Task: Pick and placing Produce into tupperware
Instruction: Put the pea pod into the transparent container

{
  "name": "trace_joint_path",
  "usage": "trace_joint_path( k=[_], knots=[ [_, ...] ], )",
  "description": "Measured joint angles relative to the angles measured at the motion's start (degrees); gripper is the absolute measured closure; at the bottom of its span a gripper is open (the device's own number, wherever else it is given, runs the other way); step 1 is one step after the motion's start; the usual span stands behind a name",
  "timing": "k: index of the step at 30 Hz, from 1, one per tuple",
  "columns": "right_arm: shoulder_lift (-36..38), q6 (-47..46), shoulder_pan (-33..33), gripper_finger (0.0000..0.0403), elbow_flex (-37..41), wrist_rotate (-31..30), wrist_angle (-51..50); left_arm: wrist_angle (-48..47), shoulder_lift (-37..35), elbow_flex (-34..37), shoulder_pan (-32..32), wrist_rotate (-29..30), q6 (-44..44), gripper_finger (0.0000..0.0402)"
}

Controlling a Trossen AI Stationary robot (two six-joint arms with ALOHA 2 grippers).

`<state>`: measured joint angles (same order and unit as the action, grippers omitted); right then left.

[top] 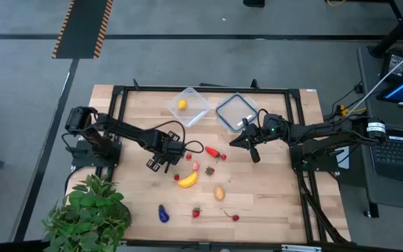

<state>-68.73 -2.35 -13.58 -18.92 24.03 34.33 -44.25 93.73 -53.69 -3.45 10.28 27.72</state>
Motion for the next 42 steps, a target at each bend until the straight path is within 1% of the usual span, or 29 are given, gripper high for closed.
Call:
trace_joint_path(
  k=[3, 9, 12, 15, 18, 23, 25, 27, 31, 35, 42],
  knots=[
    [0.00, 0.00, 0.02, 0.0382, 0.00, 0.00, 0.00, 0.95, -0.02, 0.00, 0.57, -2.04, 2.45, 0.0215],
    [0.00, 0.00, 0.01, 0.0382, 0.00, -0.01, 0.00, 2.16, 0.00, 0.05, 0.73, -2.42, 7.23, 0.0215],
    [0.00, 0.00, 0.02, 0.0382, 0.00, -0.02, 0.00, 4.41, 0.02, 1.37, 0.73, -2.67, 7.35, 0.0215],
    [0.00, -0.03, 0.02, 0.0382, 0.00, 0.00, 0.00, 6.61, 0.02, 3.55, 0.73, -5.77, 7.19, 0.0215],
    [0.00, -0.01, 0.02, 0.0382, 0.00, -0.01, 0.00, 8.68, -0.16, 5.47, 0.73, -6.42, 6.72, 0.0215],
    [0.00, 0.00, 0.02, 0.0382, 0.00, -0.02, 0.02, 9.38, -0.24, 6.02, 0.85, -5.78, 0.83, 0.0216],
    [0.00, 0.00, 0.00, 0.0382, 0.00, -0.02, 0.02, 9.54, -0.19, 6.08, 0.93, -5.71, -2.36, 0.0223],
    [0.00, 0.00, 0.00, 0.0382, 0.00, -0.02, 0.02, 9.53, -0.17, 6.14, 1.03, -5.87, -5.89, 0.0237],
    [0.00, 0.00, 0.02, 0.0382, 0.00, -0.04, 0.02, 9.70, -0.14, 6.16, 1.03, -5.68, -12.08, 0.0285],
    [0.00, -0.11, 0.01, 0.0382, 0.00, -0.03, 0.04, 10.26, -0.09, 6.14, 1.48, -5.35, -17.40, 0.0286],
    [0.00, -0.17, 0.02, 0.0382, 0.00, -0.02, 0.04, 10.14, 0.12, 5.11, 1.54, -5.05, -21.20, 0.0286]
  ],
)
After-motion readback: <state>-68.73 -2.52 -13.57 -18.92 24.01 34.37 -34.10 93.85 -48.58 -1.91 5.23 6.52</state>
